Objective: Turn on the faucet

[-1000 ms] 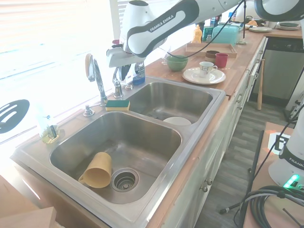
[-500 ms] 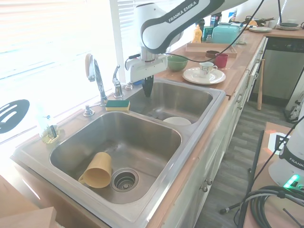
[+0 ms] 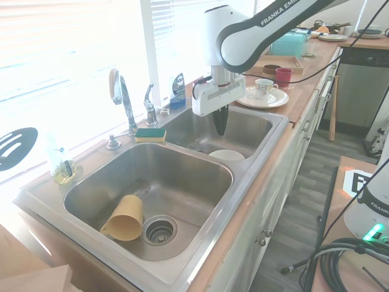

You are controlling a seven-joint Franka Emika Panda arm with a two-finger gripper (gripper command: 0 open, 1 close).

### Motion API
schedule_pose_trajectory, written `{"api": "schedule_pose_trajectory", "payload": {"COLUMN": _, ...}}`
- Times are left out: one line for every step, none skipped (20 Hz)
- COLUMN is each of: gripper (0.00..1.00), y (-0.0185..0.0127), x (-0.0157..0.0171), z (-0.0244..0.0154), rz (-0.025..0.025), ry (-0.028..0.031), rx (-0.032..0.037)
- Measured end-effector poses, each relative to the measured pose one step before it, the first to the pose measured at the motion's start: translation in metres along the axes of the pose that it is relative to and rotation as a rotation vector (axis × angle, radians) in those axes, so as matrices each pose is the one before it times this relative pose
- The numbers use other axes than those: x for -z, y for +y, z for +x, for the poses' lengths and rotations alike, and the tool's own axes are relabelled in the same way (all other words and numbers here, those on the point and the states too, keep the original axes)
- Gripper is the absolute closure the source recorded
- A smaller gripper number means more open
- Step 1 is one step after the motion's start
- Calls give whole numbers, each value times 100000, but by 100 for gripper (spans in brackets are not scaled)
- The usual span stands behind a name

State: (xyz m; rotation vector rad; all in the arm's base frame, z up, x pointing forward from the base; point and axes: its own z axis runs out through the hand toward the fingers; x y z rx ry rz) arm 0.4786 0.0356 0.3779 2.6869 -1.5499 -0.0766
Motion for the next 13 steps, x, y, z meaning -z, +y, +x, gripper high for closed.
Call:
{"api": "schedule_pose_trajectory", "payload": {"gripper": 0, "y": 336, "x": 155, "z": -169, "rz": 263, "ry": 132, "rx": -23}}
{"api": "schedule_pose_trajectory", "payload": {"gripper": 0, "y": 261, "x": 229, "z": -92, "rz": 403, "ry": 200, "rx": -101}}
{"api": "schedule_pose_trajectory", "payload": {"gripper": 0, "y": 196, "x": 194, "z": -28, "rz": 338, "ry": 199, "rx": -147}}
{"api": "schedule_pose_trajectory", "payload": {"gripper": 0, "y": 85, "x": 141, "z": 15, "rz": 245, "ry": 154, "rx": -121}}
{"api": "schedule_pose_trajectory", "payload": {"gripper": 0, "y": 27, "x": 73, "z": 26, "rz": 121, "ry": 85, "rx": -83}}
{"api": "schedule_pose_trajectory", "payload": {"gripper": 0, "y": 19, "x": 9, "z": 34, "rz": 13, "ry": 16, "rx": -91}}
{"api": "schedule_pose_trajectory", "payload": {"gripper": 0, "y": 15, "x": -3, "z": 31, "rz": -1, "ry": -9, "rx": -79}}
{"api": "schedule_pose_trajectory", "payload": {"gripper": 0, "y": 5, "x": 0, "z": 10, "rz": 8, "ry": -15, "rx": -33}}
{"api": "schedule_pose_trajectory", "payload": {"gripper": 0, "y": 10, "x": -18, "z": -6, "rz": -33, "ry": -28, "rx": -2}}
{"api": "schedule_pose_trajectory", "payload": {"gripper": 0, "y": 33, "x": -48, "z": -24, "rz": -92, "ry": -56, "rx": 23}}
{"api": "schedule_pose_trajectory", "payload": {"gripper": 0, "y": 21, "x": -50, "z": -22, "rz": -85, "ry": -74, "rx": 9}}
{"api": "schedule_pose_trajectory", "payload": {"gripper": 0, "y": 4, "x": -10, "z": -6, "rz": -10, "ry": -32, "rx": 0}}
{"api": "schedule_pose_trajectory", "payload": {"gripper": 0, "y": 1, "x": 1, "z": -1, "rz": 14, "ry": -22, "rx": -5}}
